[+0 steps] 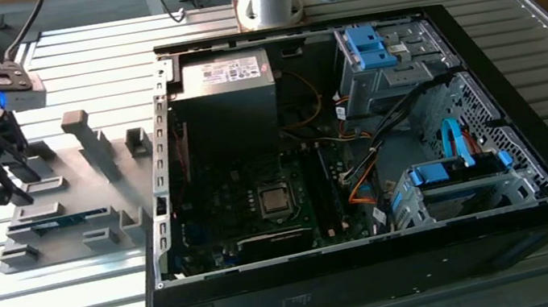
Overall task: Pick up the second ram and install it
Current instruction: 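Pick up the second ram and move it above second insertion slot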
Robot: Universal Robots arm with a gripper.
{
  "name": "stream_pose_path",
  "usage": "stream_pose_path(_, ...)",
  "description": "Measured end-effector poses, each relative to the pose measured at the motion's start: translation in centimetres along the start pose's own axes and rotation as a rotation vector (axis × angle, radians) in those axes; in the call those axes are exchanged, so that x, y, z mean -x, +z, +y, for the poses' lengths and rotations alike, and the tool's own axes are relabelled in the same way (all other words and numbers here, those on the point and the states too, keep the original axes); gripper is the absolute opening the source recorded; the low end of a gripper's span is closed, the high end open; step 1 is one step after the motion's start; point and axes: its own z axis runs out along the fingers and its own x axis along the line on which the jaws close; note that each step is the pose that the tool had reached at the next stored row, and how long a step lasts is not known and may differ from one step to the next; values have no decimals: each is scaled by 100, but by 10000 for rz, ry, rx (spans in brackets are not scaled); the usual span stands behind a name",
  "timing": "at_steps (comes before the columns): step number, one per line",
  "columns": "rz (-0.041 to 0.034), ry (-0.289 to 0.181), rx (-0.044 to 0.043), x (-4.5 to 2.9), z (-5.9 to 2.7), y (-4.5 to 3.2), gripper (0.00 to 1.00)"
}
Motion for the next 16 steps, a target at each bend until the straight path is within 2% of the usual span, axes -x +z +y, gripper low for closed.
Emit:
stream_pose_path(7, 5, -6, -3, -27, 1, 41, 41)
stream_pose_path(11, 85, -12, -9, -34, 2, 62, 41)
stream_pose_path(16, 89, -14, -52, -38, 5, 95, 41)
